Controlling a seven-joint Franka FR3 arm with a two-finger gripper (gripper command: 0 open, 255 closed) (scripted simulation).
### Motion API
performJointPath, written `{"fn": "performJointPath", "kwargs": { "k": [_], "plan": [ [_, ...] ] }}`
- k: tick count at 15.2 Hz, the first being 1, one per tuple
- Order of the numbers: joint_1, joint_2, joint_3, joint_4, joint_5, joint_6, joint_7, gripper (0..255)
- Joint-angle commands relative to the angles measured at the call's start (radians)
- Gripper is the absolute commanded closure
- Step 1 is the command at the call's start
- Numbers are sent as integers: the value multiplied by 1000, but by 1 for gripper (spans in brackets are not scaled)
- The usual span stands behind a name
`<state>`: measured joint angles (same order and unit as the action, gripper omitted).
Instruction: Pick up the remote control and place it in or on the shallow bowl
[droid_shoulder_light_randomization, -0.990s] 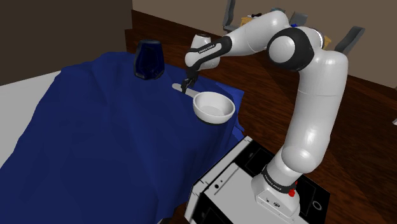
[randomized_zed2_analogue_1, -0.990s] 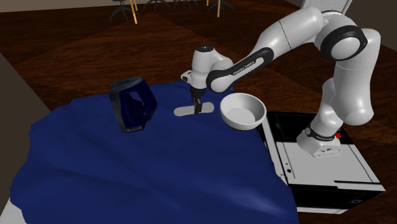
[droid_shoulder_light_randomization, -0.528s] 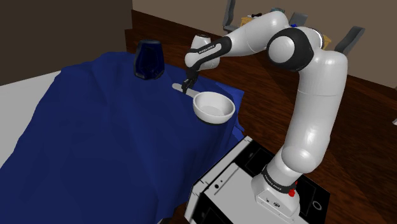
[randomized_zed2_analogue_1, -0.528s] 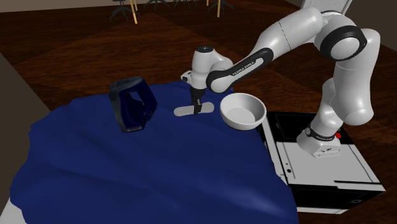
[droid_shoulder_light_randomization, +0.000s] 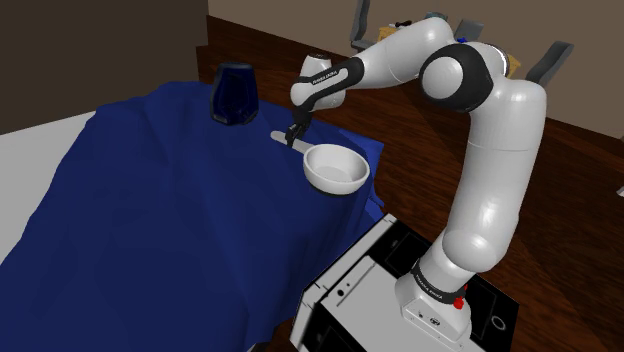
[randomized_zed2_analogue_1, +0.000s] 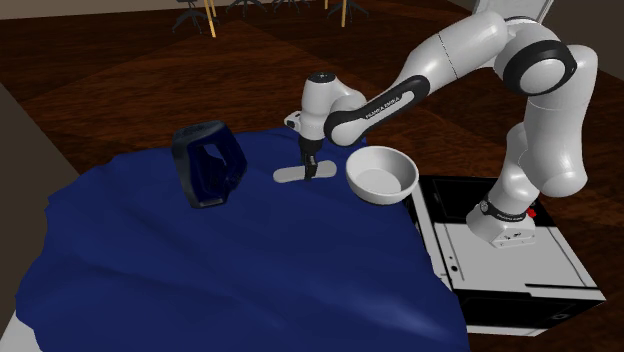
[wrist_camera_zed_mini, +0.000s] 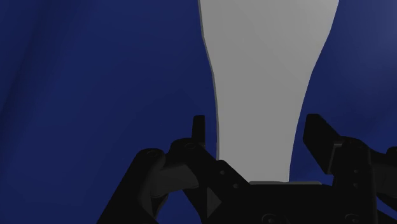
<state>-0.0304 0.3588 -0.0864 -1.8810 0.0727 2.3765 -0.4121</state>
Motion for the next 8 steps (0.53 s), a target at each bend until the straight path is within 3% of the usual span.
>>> {"fn": "performJointPath", "kwargs": {
  "k": [1, 8],
  "plan": [
    [0, 0, 0, 0, 0, 0, 0, 255],
    [2, -47, -4, 33, -8, -79, 7, 255]
  ]
}}
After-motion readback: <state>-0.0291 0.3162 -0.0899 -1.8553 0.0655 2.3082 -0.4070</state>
